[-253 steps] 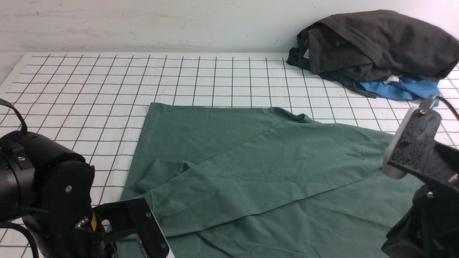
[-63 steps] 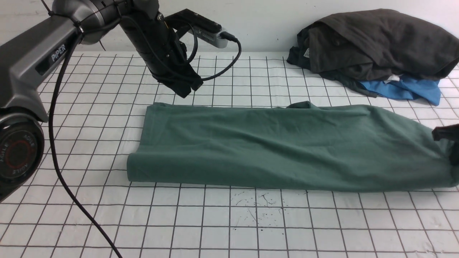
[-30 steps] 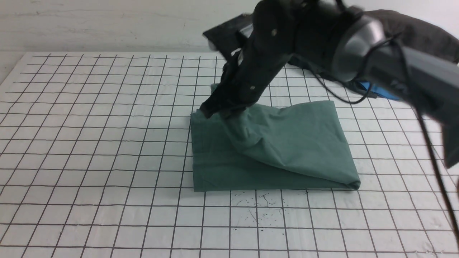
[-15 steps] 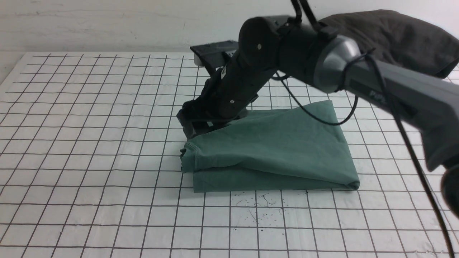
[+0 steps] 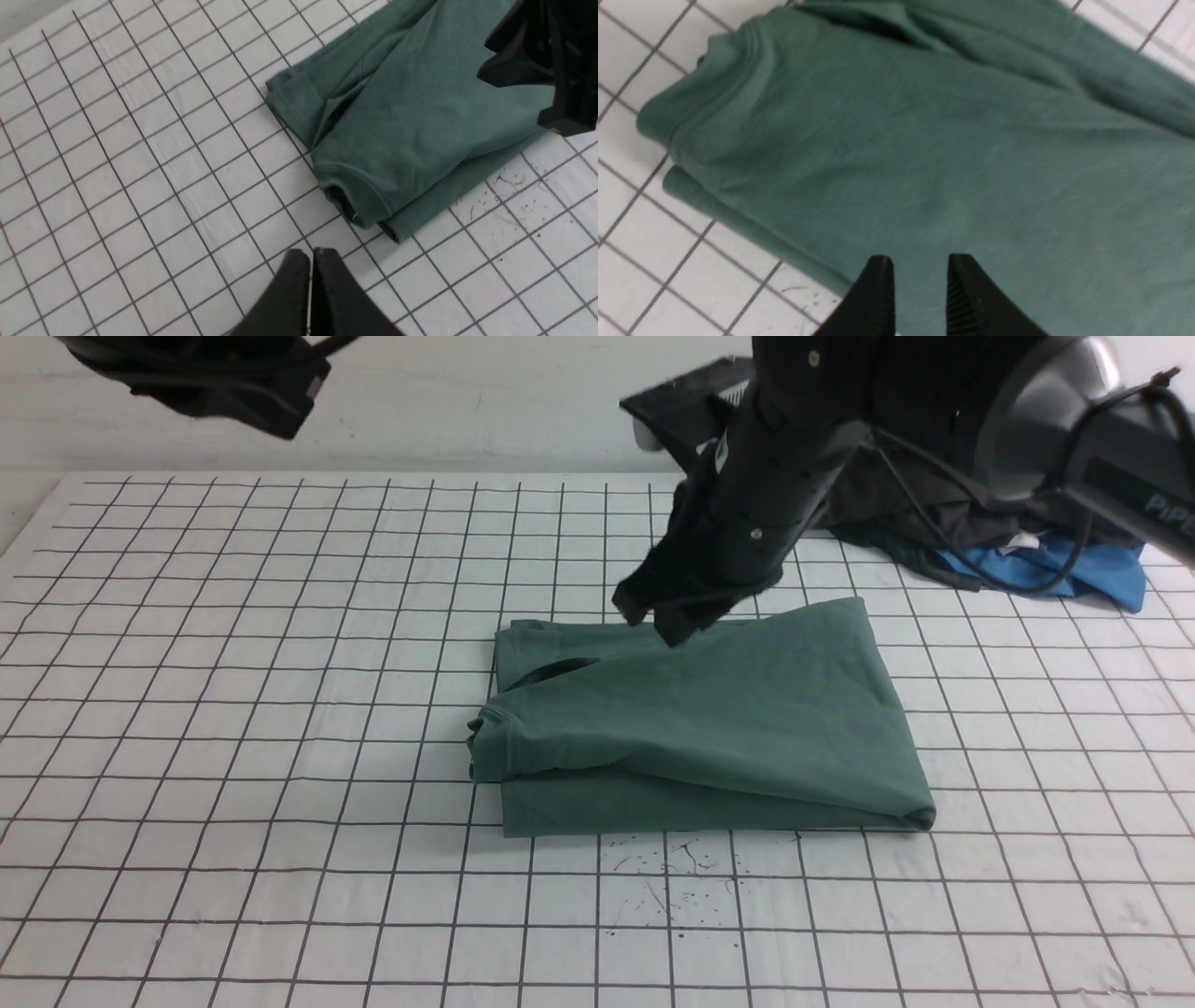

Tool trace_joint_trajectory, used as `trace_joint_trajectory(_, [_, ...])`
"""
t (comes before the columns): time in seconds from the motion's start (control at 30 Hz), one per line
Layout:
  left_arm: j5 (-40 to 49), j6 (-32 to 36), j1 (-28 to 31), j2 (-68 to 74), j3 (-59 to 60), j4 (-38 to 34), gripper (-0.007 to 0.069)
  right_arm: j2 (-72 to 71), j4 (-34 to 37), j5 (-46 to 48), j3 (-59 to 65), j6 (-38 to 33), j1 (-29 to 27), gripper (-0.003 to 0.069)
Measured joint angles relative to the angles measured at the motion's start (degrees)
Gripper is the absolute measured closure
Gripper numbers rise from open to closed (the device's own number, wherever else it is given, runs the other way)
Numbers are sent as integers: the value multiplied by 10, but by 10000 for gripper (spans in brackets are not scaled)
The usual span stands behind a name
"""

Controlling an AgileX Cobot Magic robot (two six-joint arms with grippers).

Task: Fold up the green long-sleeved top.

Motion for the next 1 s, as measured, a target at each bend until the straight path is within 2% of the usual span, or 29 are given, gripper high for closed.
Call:
trace_joint_trajectory(0.13, [-1, -5, 0, -5, 23, 19, 632, 0, 66, -91, 111, 0, 0, 655])
trace_joint_trajectory(0.17, [-1, -5, 0, -5, 23, 20, 632, 0, 66, -91, 117, 0, 0, 655])
trace_joint_trajectory(0.3, [-2, -10, 0, -19, 25, 30, 632, 0, 148, -231, 249, -9, 0, 671])
trace_joint_trajectory(0.47, [-2, -12, 0, -28, 25, 30, 632, 0, 184, -295, 298, -26, 0, 673])
trace_joint_trajectory(0.7, [-2, -25, 0, -52, 25, 36, 632, -46, 183, -278, 282, -43, 0, 673])
trace_joint_trajectory(0.8, [-2, -28, 0, -80, 27, 58, 632, -109, 163, -269, 271, -63, 0, 673])
trace_joint_trajectory(1.0, [-3, -63, 0, -226, 112, 129, 632, -306, 63, -223, 288, -59, 0, 673])
